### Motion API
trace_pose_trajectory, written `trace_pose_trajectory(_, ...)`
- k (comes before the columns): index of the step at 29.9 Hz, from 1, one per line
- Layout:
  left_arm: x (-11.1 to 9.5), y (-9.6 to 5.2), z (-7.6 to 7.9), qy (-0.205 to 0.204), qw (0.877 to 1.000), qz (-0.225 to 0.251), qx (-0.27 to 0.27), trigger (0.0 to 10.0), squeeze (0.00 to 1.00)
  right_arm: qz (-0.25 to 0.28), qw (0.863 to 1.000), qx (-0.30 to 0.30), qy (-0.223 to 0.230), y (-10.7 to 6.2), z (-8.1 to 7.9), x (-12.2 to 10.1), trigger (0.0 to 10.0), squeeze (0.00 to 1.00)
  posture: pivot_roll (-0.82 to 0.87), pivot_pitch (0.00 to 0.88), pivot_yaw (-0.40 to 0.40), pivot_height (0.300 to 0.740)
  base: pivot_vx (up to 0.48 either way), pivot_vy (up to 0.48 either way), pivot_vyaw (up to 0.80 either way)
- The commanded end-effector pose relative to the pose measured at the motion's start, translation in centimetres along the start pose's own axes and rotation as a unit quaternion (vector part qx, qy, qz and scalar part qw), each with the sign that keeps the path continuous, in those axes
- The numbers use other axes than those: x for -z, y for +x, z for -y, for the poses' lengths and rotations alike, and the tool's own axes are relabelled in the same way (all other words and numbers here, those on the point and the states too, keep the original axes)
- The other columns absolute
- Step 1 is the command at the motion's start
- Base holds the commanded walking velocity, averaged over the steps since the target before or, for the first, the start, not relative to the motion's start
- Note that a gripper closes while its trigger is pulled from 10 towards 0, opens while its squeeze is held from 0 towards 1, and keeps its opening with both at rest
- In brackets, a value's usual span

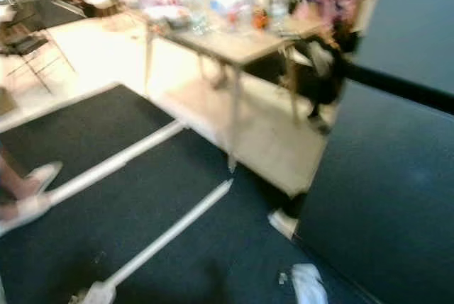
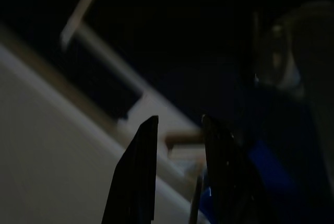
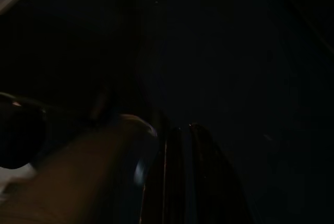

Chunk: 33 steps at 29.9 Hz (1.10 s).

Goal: Restocking fridge

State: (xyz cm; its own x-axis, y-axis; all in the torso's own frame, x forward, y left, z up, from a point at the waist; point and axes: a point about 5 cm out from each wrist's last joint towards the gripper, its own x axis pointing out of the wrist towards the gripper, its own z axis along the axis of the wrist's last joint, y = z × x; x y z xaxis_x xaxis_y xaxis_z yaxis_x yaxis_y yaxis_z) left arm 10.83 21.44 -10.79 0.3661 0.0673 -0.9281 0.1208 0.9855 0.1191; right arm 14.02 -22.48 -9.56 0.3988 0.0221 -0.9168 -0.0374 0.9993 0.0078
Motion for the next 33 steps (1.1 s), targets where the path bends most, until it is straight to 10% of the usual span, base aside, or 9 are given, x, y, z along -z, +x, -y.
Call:
trace_pose_trajectory(1,-0.5,0.1,0.1,-0.003,1.000,0.007,0.002,10.0,0.00,0.004,1.000,-0.002,-0.006,0.1,-0.4,-0.3,10.0,0.00,-0.02,0.000,0.037,0.740,0.000,0.000,0.79)
trace_pose_trajectory(33,0.6,0.0,0.7,-0.014,1.000,-0.021,0.016,10.0,0.00,-0.010,1.000,0.002,0.001,0.1,-0.4,0.4,10.0,0.00,-0.02,0.000,0.032,0.740,0.109,0.000,0.01)
